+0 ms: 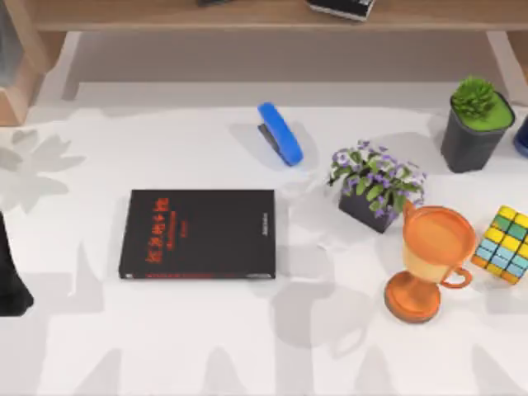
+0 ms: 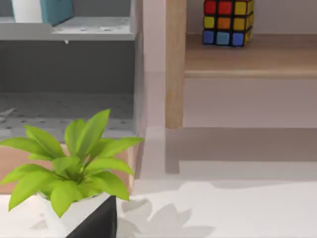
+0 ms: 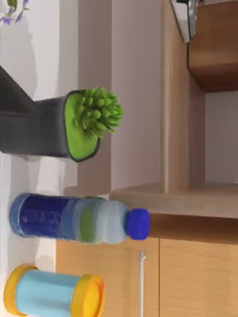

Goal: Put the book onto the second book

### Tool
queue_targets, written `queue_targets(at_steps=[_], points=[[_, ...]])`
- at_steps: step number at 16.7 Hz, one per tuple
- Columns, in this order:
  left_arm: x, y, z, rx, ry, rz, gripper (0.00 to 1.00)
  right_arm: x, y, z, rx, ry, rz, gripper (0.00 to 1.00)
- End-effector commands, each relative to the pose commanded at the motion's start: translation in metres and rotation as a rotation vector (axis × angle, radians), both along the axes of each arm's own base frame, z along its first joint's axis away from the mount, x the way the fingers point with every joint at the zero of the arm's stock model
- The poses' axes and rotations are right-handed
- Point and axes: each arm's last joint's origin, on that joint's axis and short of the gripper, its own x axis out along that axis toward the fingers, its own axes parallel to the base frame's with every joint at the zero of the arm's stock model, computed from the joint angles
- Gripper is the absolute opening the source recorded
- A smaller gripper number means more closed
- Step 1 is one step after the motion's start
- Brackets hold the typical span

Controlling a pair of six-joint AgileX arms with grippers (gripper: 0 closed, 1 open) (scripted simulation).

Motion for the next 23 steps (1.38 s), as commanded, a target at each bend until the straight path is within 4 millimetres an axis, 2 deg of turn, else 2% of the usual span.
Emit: queue_targets(at_steps=[3,5,8,11,14,17,20,23], points=[[0.000,0.000,0.003,0.000,-0.004,0.000,1.00,0.000,0.000,0.000,0.000,0.000,0.000,1.00],[0.001,0.001,0.018,-0.001,-0.021,-0.001,1.00,0.000,0.000,0.000,0.000,0.000,0.000,1.00],[0.008,0.005,0.056,-0.002,-0.051,-0.004,1.00,0.000,0.000,0.000,0.000,0.000,0.000,1.00],[0.032,0.012,0.103,-0.001,-0.066,-0.006,1.00,0.000,0.000,0.000,0.000,0.000,0.000,1.00],[0.079,0.028,0.145,-0.002,-0.063,-0.008,1.00,0.000,0.000,0.000,0.000,0.000,0.000,1.00],[0.145,0.055,0.167,-0.005,-0.046,-0.009,1.00,0.000,0.000,0.000,0.000,0.000,0.000,1.00],[0.216,0.091,0.163,-0.011,-0.025,-0.011,1.00,0.000,0.000,0.000,0.000,0.000,0.000,1.00],[0.274,0.130,0.138,-0.017,-0.005,-0.013,1.00,0.000,0.000,0.000,0.000,0.000,0.000,1.00]])
